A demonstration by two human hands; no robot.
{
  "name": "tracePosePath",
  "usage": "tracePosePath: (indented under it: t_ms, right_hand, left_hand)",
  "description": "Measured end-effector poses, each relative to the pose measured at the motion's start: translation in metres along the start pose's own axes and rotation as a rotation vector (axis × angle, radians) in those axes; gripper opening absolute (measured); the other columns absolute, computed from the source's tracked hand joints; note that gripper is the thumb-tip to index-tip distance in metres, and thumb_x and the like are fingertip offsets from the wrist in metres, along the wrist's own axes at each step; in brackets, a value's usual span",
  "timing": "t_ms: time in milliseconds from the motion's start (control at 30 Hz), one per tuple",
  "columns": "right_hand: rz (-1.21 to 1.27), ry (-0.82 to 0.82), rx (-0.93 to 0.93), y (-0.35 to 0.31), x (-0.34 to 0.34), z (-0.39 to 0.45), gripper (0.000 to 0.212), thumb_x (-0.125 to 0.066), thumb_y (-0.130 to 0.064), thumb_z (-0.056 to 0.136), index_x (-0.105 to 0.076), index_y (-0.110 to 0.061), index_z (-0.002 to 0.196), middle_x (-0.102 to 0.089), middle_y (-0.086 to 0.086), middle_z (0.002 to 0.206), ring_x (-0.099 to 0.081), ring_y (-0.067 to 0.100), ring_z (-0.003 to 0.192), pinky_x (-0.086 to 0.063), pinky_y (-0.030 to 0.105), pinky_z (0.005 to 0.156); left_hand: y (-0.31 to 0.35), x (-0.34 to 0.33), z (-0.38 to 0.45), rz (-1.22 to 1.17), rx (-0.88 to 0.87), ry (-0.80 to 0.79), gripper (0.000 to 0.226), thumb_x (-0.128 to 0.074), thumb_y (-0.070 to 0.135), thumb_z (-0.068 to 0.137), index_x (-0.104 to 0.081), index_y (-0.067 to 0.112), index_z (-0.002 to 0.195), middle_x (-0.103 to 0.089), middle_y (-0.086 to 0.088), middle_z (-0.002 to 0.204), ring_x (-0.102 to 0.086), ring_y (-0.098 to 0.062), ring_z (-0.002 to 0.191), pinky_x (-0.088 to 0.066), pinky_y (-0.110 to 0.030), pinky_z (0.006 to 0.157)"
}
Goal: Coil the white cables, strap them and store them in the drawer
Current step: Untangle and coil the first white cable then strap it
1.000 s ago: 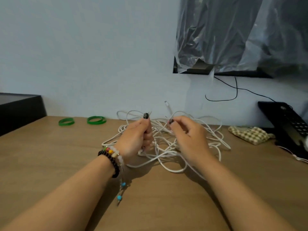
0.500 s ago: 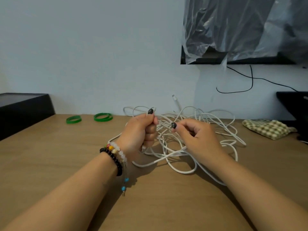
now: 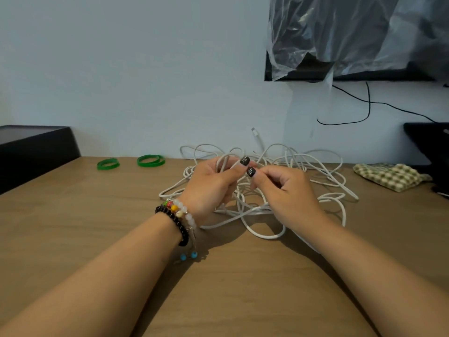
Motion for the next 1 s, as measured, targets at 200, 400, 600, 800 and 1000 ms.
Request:
tracePosePath:
  t_ms: [200,400,600,800,1000]
  right_hand:
    - [0.065,-0.085,-0.048,0.003,-0.009,-0.002,0.029,-0.05,-0.017,0.099,-0.065,-0.019,0.074,-0.04,-0.011,0.044,-0.034,0.005,0.044,-0.028,0.022,0.048]
    - [0.013,-0.131,0.003,-0.001,-0.012,-0.002,0.022,-0.051,-0.018,0.098,-0.07,-0.013,0.087,-0.044,-0.009,0.051,-0.038,0.005,0.046,-0.027,0.016,0.046]
    - [-0.016,-0.135,0.008,-0.004,-0.015,-0.003,0.023,-0.051,-0.017,0.098,-0.069,-0.009,0.085,-0.056,0.005,0.06,-0.043,0.005,0.051,-0.031,0.015,0.048]
    - [0.021,-0.139,0.001,-0.004,-0.016,-0.002,0.024,-0.05,-0.015,0.098,-0.067,-0.006,0.085,-0.057,0.01,0.062,-0.043,0.009,0.051,-0.033,0.019,0.049]
    - [-0.033,-0.186,0.024,-0.004,-0.023,-0.004,0.022,-0.051,-0.011,0.097,-0.067,-0.009,0.081,-0.051,-0.003,0.057,-0.045,0.008,0.054,-0.032,0.017,0.051]
  left_hand:
    - [0.0,0.006,0.002,-0.059,0.012,0.024,0.018,-0.053,0.019,0.098,-0.068,0.016,0.087,-0.03,0.006,0.053,-0.023,-0.006,0.044,-0.023,-0.018,0.04]
    - [0.004,0.029,0.007,-0.234,0.017,0.224,0.022,-0.045,0.022,0.102,-0.057,0.014,0.085,-0.031,0.004,0.061,-0.027,-0.004,0.043,-0.029,-0.016,0.039]
    - [0.004,0.02,0.008,-0.478,0.116,0.214,0.045,-0.03,0.032,0.102,-0.059,0.002,0.086,-0.046,0.0,0.063,-0.033,-0.009,0.047,-0.025,-0.021,0.043]
    - [0.005,0.011,0.007,-0.466,0.15,0.065,0.06,-0.026,0.041,0.103,-0.065,-0.002,0.118,-0.064,-0.002,0.086,-0.038,-0.008,0.062,-0.036,-0.023,0.057]
    - [0.004,-0.002,0.005,-0.466,0.122,-0.035,0.049,-0.028,0.04,0.103,-0.066,0.01,0.093,-0.061,-0.004,0.097,-0.045,-0.012,0.066,-0.042,-0.028,0.063]
Point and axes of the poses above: each hand's wrist, its own z-axis towards the middle knuckle, its own x-axis out of the back of the hand, y = z × x, the point moved 8 cm from there along z, towards the middle knuckle
